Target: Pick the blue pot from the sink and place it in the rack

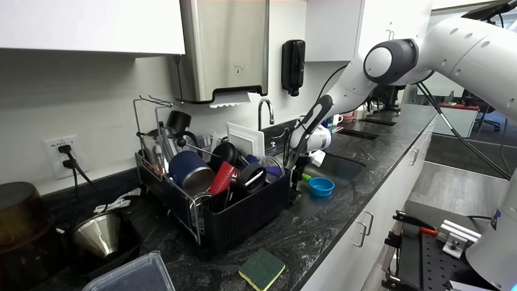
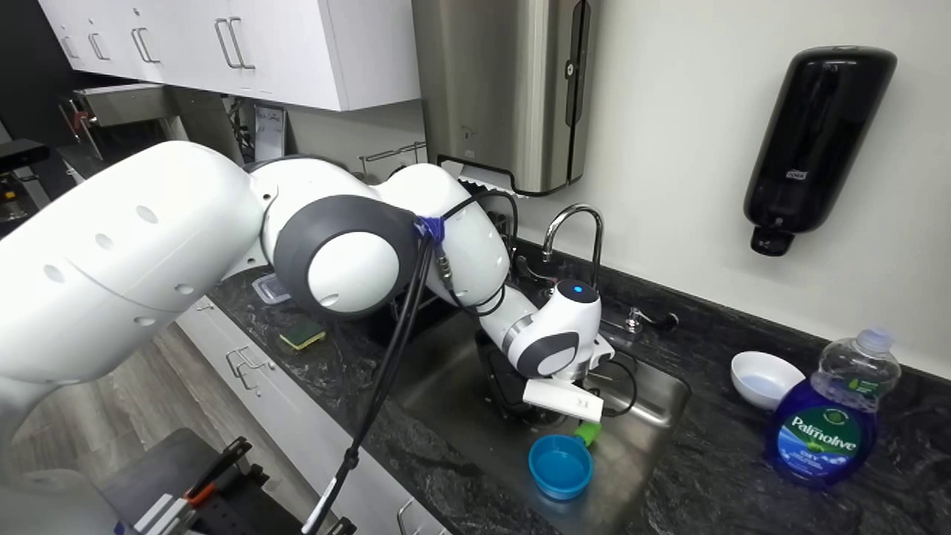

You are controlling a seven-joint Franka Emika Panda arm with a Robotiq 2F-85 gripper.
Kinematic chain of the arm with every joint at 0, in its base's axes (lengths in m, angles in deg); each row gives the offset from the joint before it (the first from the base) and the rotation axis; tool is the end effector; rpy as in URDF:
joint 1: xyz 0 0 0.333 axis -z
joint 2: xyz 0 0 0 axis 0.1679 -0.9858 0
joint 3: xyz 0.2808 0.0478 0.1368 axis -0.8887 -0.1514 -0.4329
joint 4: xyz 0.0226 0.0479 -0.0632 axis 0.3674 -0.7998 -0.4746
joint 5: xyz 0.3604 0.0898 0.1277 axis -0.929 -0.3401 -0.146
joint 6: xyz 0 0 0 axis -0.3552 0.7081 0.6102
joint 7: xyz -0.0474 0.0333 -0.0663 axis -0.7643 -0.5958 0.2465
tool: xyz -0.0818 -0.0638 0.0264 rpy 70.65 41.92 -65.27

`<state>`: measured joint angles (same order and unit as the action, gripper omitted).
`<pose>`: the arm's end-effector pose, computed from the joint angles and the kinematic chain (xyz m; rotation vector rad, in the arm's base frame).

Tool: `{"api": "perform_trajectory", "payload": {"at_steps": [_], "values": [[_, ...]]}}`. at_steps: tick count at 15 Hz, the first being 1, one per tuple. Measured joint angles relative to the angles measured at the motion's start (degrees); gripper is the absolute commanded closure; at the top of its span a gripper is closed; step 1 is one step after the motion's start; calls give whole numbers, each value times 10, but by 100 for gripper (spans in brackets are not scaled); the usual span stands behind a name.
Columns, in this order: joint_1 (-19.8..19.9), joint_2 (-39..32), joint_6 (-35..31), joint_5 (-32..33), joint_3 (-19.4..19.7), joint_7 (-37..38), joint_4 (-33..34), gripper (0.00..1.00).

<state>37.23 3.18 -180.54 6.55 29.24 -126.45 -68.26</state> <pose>0.6105 -0.2905 0.0221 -3.0931 -0.3284 -0.1093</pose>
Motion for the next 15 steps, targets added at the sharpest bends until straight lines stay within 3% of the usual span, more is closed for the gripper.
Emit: {"api": "perform_trajectory", "payload": {"at_steps": [15], "values": [[40, 2, -21, 0, 3, -2, 1, 0]]}}
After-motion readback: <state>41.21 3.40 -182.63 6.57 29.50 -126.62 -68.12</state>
